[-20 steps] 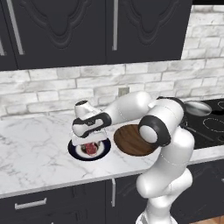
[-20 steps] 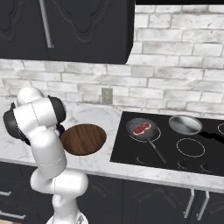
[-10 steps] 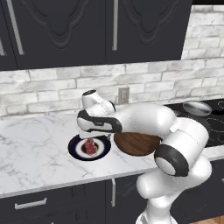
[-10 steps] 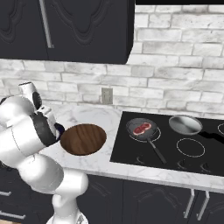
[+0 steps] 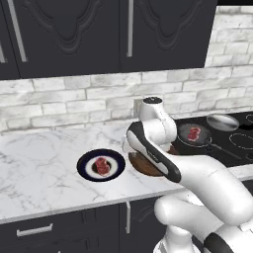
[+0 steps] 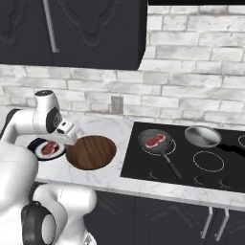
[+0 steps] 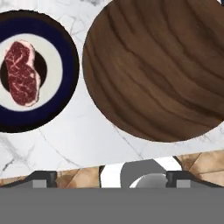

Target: Place one of the steaks on the plate and the other in the bowl. Then place the bowl in the fridge.

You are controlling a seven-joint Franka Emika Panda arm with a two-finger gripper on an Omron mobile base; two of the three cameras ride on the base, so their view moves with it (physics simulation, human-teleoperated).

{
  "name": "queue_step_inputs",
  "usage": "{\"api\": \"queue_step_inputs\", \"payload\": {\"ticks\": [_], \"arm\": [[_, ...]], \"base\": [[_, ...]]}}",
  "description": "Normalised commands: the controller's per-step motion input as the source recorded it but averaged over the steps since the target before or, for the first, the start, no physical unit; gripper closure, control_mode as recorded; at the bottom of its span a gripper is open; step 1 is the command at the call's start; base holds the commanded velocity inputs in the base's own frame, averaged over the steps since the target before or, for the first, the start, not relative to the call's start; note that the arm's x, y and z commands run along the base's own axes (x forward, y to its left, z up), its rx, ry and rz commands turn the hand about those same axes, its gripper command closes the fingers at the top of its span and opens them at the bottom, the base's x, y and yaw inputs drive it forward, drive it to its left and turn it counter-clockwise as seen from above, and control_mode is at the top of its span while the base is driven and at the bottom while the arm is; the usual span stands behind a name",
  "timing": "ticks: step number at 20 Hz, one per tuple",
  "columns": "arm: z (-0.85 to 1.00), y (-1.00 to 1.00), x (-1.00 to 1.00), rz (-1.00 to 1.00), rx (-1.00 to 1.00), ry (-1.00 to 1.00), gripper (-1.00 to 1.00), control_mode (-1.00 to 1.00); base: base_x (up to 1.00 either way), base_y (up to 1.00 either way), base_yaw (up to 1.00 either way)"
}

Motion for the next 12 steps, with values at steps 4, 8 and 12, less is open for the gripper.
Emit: {"api": "queue_step_inputs", "payload": {"ticks": [4,8,12], "arm": [[0.22,-0.98,-0.08,0.04,0.0,-0.05,-1.0,-1.0],[0.07,-0.57,0.0,0.0,0.0,0.0,-1.0,-1.0],[0.0,0.0,0.0,0.0,0.0,0.0,-1.0,-1.0]], "base": [[0.0,0.0,0.0],[0.0,0.0,0.0],[0.0,0.0,0.0]]}}
